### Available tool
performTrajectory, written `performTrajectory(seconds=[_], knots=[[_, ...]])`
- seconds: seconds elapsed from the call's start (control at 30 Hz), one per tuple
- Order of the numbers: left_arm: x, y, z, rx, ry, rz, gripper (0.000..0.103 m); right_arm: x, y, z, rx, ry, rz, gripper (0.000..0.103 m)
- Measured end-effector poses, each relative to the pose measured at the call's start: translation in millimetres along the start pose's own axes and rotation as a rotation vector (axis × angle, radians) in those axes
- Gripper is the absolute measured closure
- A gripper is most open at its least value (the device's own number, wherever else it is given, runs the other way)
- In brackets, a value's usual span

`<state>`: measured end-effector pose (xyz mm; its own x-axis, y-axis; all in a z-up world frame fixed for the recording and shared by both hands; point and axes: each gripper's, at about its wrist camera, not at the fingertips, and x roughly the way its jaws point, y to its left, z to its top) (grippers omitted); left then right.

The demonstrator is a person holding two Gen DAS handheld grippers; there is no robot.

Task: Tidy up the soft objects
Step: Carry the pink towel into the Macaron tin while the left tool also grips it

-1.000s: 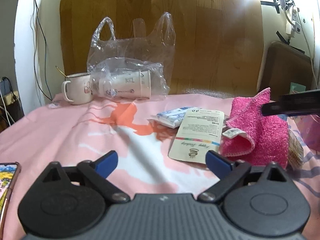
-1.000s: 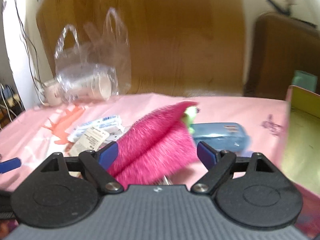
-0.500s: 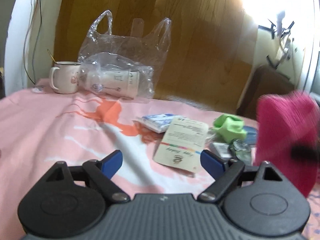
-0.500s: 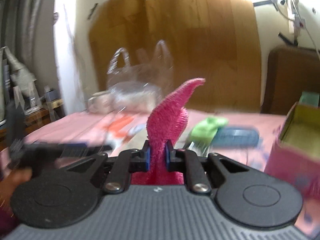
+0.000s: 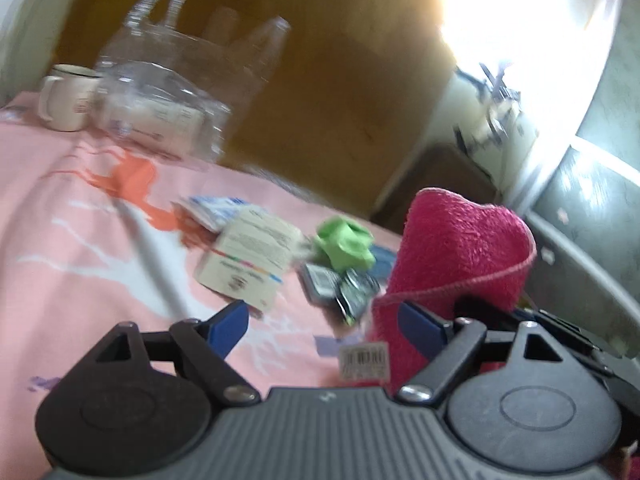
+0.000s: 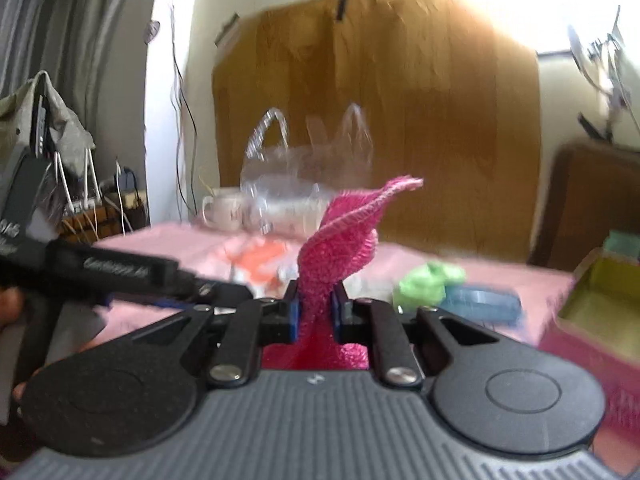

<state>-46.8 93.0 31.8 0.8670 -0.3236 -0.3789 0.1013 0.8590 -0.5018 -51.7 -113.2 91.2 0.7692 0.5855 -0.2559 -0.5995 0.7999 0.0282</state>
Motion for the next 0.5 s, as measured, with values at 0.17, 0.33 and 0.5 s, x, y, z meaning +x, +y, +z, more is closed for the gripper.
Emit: performTrajectory(seconds=[0.17, 0.33, 0.5], knots=[[-29.2, 14.1, 11.8, -0.04, -0.066, 0.042, 0.018, -8.6, 2.0, 20.3, 0.073, -0.147, 0.116, 0.085], [-45.5, 25.8, 14.4, -0.069, -0.076, 0.018, 0.018, -2.4, 5.9, -6.8, 0.175, -0.005, 0.232, 0.085], [-28.2, 15.9, 0.9, -0.023, 0.026, -0.029, 0.022, 25.3, 7.8, -58.7, 0.212, 0.289, 0.19, 0.081]])
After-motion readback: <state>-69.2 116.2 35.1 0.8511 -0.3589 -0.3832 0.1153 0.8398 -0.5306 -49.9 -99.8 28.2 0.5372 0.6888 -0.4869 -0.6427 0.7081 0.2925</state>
